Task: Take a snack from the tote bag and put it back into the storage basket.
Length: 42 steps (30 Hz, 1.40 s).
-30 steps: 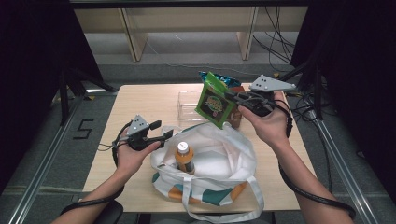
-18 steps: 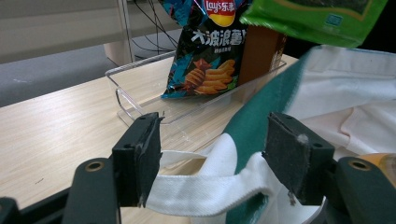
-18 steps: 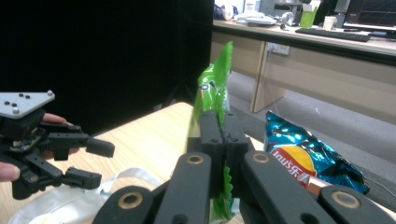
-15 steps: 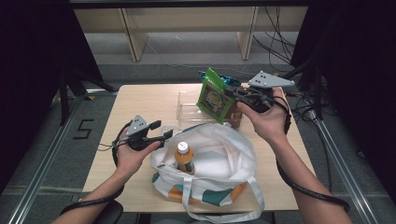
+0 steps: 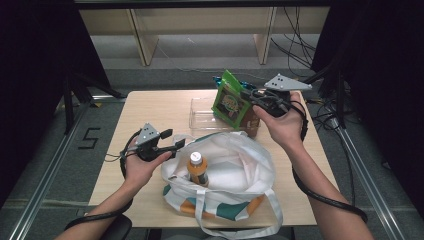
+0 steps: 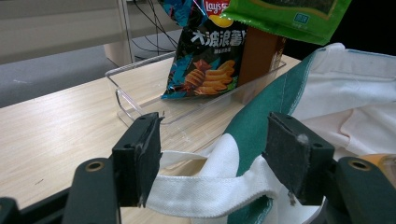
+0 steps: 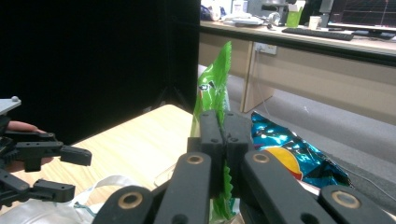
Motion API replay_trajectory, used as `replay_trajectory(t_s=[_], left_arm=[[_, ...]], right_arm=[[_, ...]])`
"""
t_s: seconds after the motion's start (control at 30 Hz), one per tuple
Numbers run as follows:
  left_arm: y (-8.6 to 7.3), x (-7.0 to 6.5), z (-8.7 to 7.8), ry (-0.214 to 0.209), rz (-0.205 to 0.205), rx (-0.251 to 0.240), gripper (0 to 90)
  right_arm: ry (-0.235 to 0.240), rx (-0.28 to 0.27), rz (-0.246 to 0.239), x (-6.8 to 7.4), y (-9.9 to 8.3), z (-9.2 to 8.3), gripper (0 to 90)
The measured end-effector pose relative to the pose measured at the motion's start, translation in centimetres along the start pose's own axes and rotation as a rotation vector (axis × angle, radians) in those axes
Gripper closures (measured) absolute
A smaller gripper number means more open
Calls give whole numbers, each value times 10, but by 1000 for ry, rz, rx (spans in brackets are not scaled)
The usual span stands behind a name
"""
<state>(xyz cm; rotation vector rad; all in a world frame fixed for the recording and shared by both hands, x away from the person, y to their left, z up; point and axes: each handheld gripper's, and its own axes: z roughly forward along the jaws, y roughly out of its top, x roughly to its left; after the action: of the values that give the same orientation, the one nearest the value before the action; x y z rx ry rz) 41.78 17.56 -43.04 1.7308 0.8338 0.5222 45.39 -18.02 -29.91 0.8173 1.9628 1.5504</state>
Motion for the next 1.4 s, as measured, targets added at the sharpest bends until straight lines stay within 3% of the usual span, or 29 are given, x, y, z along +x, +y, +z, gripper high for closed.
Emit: replay_trajectory(t_s=[0.03,0.1,0.3,0.33,0.77,1.13,1.4], left_arm=[[0,0,0,0,0,0,356],[0,0,0,0,0,-1,356],[0,0,1,-6,0,-5,356],[0,0,1,-6,0,-5,356],[0,0,0,-1,1,-1,356],[0,0,0,-1,1,-2,356],[0,0,0,-2,2,-1,356]], right_arm=[[-10,4,14,0,0,0,900],[-8,2,-8,-1,-1,2,900],[-20,4,-13,-2,-1,6,900],[-25,8,10,-1,-1,6,900],[-53,9,-24,-6,0,17,900],[-82,25,-7,-7,-5,27,900],[-101,39,-29,-10,-10,35,900]])
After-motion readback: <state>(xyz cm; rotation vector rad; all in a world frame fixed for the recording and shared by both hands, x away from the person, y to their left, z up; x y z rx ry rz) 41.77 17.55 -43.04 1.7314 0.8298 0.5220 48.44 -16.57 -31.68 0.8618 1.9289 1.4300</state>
